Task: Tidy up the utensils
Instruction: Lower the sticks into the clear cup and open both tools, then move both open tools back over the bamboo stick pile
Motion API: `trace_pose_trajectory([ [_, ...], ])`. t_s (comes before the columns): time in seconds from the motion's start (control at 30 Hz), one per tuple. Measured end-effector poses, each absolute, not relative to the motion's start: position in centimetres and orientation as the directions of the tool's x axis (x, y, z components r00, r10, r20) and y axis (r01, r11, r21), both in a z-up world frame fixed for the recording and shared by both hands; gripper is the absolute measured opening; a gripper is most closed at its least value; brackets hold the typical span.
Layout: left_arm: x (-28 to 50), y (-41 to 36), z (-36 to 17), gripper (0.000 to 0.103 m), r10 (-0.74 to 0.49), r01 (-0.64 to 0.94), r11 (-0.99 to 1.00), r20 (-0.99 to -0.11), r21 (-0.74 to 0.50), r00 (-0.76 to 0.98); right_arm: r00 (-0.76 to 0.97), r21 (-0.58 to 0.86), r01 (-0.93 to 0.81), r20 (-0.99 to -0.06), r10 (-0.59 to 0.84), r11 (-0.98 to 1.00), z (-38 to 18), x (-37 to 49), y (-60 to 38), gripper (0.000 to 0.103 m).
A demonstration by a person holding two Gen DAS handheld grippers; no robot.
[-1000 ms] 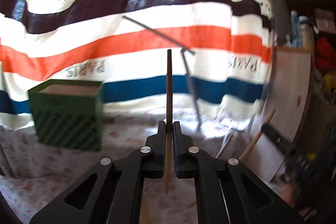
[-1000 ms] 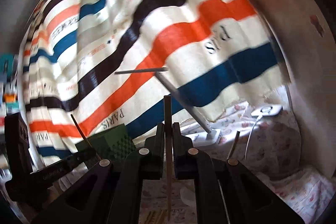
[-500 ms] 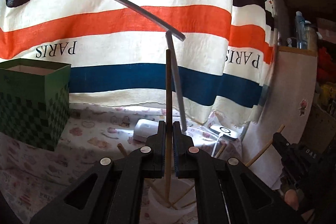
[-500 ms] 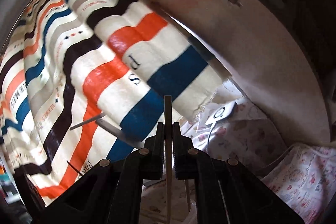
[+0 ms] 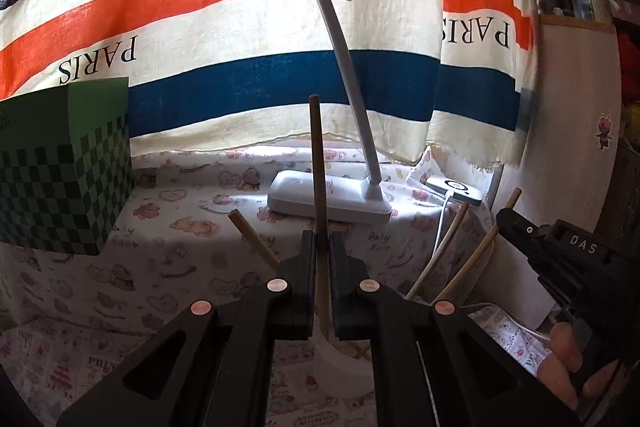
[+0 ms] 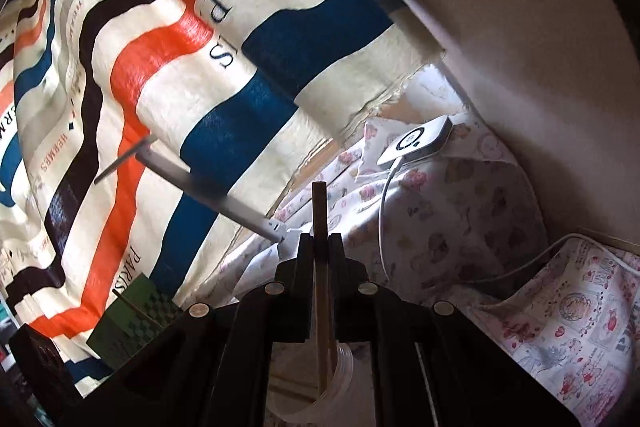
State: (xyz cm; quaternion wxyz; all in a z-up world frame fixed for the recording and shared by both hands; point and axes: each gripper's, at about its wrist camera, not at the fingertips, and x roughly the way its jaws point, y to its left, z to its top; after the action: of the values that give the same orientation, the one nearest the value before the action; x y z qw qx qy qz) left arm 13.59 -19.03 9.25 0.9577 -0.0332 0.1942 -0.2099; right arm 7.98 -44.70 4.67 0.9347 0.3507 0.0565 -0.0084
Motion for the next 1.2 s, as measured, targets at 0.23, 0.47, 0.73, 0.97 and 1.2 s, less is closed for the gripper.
trace_pose_trajectory([
  [0.23, 14.0, -19.1, 8.8, 0.006, -0.387, 0.369, 0.921, -0.412, -0.125, 0.825, 0.969, 0.538, 0.064, -0.234, 0.077, 0.841, 4.4, 10.3, -42.2, 0.008],
  [0.47, 12.5, -16.9, 9.8, 0.038, -0.357, 0.329, 0.934, -0.395, -0.139, 0.846, 0.958, 0.493, 0.041, -0.267, 0.107, 0.869, 5.1, 10.0, -41.1, 0.008],
  [0.73, 9.4, -11.9, 11.5, 0.075, -0.235, 0.211, 0.971, -0.293, -0.111, 0.927, 0.963, 0.42, 0.058, -0.262, 0.059, 0.906, 5.9, 8.8, -39.6, 0.027],
  [0.97, 6.8, -7.1, 11.8, 0.087, -0.16, 0.144, 0.987, -0.267, -0.079, 0.95, 0.983, 0.351, 0.005, -0.171, 0.059, 0.936, 7.9, 6.1, -37.6, 0.056],
  [1.2, 3.4, -4.4, 11.1, 0.103, -0.099, 0.096, 0.995, -0.258, -0.025, 0.961, 0.971, 0.374, -0.117, -0.153, 0.186, 0.92, 8.7, 4.7, -35.7, 0.066],
])
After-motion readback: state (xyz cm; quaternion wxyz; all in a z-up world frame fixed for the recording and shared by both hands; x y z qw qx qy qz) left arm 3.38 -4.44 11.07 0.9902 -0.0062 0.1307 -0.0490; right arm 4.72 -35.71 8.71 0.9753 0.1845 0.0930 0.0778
